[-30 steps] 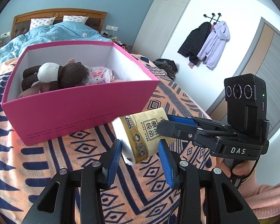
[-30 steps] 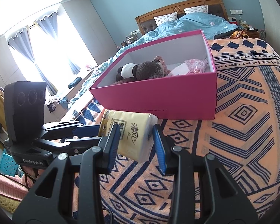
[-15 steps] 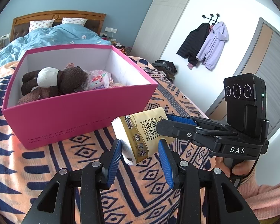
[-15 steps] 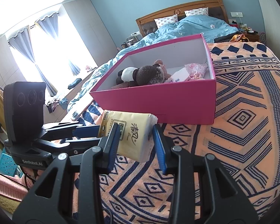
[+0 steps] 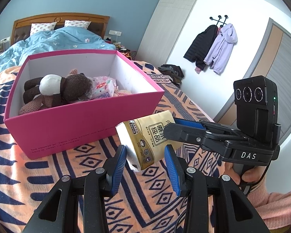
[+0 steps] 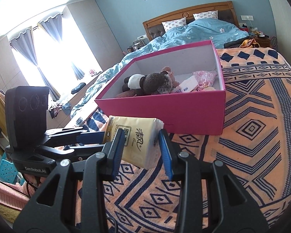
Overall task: Organize objects
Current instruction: 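Carry the tan tissue packet with both grippers toward the magenta box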
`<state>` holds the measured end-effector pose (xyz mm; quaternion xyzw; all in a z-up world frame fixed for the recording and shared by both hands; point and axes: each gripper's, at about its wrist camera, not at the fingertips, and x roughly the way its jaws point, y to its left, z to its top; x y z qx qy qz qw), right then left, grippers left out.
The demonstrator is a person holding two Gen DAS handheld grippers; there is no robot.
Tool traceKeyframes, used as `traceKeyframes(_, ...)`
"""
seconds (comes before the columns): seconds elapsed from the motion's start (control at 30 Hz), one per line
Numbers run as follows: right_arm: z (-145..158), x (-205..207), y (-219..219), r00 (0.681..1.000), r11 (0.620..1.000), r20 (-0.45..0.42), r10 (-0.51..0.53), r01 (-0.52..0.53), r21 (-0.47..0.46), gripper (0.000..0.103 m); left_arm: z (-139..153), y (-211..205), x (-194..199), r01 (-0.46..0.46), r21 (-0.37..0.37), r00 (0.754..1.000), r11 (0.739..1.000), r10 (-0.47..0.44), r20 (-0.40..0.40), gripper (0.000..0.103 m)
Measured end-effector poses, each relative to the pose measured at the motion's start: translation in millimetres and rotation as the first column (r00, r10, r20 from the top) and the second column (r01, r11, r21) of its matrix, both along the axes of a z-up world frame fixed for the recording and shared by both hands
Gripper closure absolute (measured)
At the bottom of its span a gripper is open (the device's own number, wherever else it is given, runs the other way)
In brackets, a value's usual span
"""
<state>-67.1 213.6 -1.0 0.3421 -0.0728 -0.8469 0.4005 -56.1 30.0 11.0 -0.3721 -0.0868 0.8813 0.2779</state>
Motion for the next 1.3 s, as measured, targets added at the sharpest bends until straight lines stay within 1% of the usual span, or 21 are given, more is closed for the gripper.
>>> traceKeyframes(1.3,10.0,-7.2,-5.2,0.999,1.000,-0.032,0.000,0.000,0.003,0.063,6.7,-3.3,-5.3,-0.015,0.006,1.000,1.000,0.015,-0.021,0.063)
